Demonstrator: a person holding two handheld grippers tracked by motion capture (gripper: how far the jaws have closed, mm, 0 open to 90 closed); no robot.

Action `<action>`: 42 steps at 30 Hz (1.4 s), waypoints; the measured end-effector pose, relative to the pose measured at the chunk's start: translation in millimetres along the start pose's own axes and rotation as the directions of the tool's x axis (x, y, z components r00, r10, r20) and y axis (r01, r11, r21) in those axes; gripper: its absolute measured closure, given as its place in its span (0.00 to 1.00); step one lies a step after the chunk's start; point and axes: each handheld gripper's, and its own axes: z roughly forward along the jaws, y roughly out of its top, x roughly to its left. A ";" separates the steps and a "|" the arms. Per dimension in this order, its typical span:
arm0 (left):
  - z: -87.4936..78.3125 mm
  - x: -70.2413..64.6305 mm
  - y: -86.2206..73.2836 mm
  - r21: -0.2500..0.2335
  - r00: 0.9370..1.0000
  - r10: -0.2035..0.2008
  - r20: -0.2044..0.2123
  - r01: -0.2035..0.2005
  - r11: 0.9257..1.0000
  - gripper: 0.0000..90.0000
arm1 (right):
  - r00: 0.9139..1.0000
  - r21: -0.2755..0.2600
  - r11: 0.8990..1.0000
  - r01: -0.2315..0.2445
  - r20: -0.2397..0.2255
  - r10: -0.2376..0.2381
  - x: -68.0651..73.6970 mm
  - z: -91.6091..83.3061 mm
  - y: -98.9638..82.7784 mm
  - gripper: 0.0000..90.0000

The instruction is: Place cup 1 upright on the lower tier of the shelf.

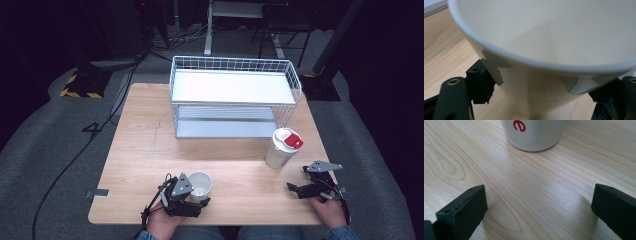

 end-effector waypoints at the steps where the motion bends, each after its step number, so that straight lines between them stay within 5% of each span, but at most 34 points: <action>1: 0.0 0.0 0.0 0.000 1.000 0.000 0.000 0.000 1.000 0.25 | 1.000 0.001 1.000 0.001 0.001 -0.001 -0.1 -0.1 0.0 0.00; 6: -2.7 3.9 16.9 0.012 1.000 -0.024 0.012 0.024 1.000 0.25 | 1.000 0.001 1.000 0.000 0.002 0.000 0.0 0.1 0.2 0.00; 15: -3.0 8.2 42.4 -0.016 1.000 -0.010 0.015 0.010 1.000 0.25 | 1.000 0.002 1.000 0.000 0.002 0.000 0.0 0.0 0.3 0.00; 18: -4.3 12.7 53.5 -0.010 1.000 0.022 -0.001 -0.022 1.000 0.25 | 1.000 0.001 1.000 -0.001 0.003 0.001 0.1 0.1 0.2 0.00; 28: -4.4 38.5 82.4 -0.030 0.999 0.001 -0.033 -0.002 1.000 0.25 | 1.000 0.003 1.000 0.000 0.002 0.000 0.0 0.0 0.4 0.00; 42: 9.2 48.7 117.1 -0.055 0.998 0.026 -0.059 -0.029 0.998 0.25 | 1.000 0.003 1.000 -0.001 0.003 0.001 0.0 0.1 0.4 0.00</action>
